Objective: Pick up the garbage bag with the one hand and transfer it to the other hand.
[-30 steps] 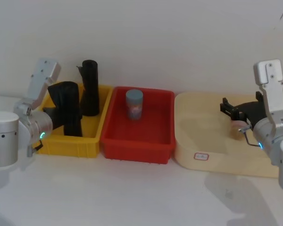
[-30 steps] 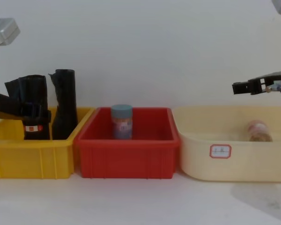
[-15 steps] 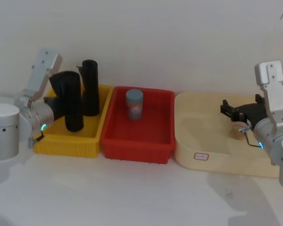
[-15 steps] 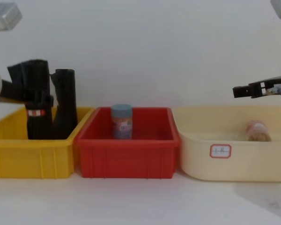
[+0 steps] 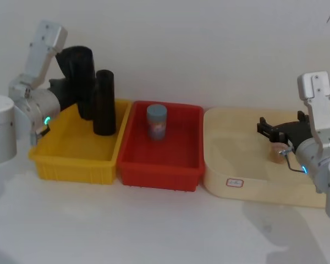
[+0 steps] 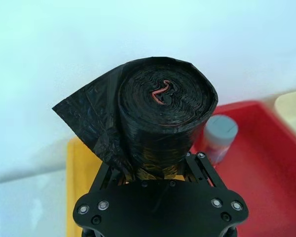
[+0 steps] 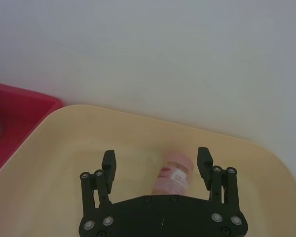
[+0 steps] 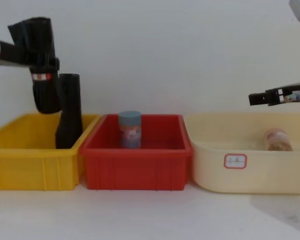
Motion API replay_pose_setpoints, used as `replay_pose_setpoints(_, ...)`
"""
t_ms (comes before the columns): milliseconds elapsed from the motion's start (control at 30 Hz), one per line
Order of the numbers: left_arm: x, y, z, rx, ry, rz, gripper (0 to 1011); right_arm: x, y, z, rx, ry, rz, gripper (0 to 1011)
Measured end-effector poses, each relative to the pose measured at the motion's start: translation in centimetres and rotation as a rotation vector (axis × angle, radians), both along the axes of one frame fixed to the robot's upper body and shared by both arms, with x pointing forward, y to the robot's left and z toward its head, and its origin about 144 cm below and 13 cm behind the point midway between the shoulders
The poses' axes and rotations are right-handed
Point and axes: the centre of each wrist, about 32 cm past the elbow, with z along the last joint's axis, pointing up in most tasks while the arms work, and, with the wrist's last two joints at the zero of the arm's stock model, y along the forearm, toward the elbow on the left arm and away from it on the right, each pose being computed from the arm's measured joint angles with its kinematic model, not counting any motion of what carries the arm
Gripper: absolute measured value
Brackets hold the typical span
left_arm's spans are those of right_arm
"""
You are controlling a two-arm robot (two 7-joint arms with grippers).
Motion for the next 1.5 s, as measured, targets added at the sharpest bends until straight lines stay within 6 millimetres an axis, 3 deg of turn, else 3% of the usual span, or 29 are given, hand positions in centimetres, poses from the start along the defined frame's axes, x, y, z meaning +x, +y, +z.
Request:
replay_pose_setpoints(300,0.8,0.7,1.5,-0.039,-0.021,-0.106,407,0.0,0.1,0.2,-0.032,-0.007,0.008,1000)
replay_pose_setpoints(767,3.1,0.1,2.2,-0.074,0.007,-0.293,407,-0.1,0.3,2.6,-0.083,-0.116,0.126,1000)
replay_pose_setpoints(1167,6.2,-2.0,2.6,-0.084,0.031,-0.487,407,-0.1,0.4,4.5,-0.050,-0.208,0.269,1000)
replay_pose_setpoints(1500,9.0,-4.5,3.1,-0.060,0.049,-0.646,407,-0.5,-0.2,3.6,0.008,-0.192,0.278,1000)
